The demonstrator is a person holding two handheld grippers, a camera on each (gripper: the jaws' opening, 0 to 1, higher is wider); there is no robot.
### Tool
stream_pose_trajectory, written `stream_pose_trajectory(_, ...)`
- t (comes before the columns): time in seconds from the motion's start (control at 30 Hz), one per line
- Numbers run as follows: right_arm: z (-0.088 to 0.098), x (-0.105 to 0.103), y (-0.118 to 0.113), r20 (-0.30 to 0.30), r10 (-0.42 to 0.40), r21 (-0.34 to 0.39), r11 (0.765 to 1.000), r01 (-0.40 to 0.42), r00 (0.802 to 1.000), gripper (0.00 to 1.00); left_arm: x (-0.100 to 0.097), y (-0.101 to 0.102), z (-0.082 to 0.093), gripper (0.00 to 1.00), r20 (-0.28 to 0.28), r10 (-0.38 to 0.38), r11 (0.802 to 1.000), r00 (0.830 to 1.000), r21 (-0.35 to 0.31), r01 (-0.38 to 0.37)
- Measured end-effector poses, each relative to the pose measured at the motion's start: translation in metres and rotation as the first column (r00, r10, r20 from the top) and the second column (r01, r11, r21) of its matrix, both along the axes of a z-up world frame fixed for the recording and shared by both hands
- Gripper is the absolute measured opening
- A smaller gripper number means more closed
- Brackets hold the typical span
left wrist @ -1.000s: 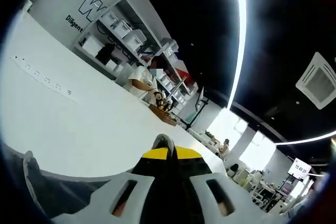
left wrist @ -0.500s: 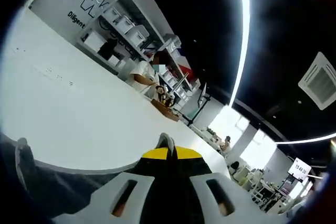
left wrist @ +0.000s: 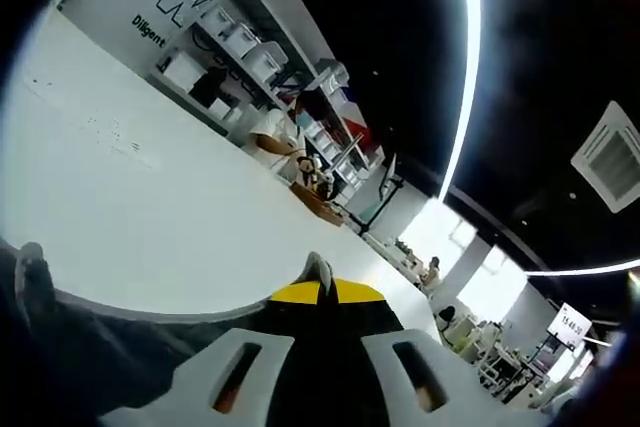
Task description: Open the folded towel by lifting each exposed corner and separating the folded layers until the towel lies flat within the target outline without major curled edges
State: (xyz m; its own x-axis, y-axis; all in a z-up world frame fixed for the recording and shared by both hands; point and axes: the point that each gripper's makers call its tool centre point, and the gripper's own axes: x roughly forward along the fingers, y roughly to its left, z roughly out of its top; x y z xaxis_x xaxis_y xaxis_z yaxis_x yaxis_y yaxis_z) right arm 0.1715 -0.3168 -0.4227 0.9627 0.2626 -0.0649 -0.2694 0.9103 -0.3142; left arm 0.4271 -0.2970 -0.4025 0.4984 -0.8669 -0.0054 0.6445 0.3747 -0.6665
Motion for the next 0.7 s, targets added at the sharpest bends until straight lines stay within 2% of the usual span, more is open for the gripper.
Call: stream_pose_trajectory(0.7,-0.009,0.001,-0.028,-0.01,-0.062,0.007,0.998,0.062,0.998,0.0,0.007,-0.014,-0.003,0.0,-0.003,0.0,1.0,1.0,0.012,0.0)
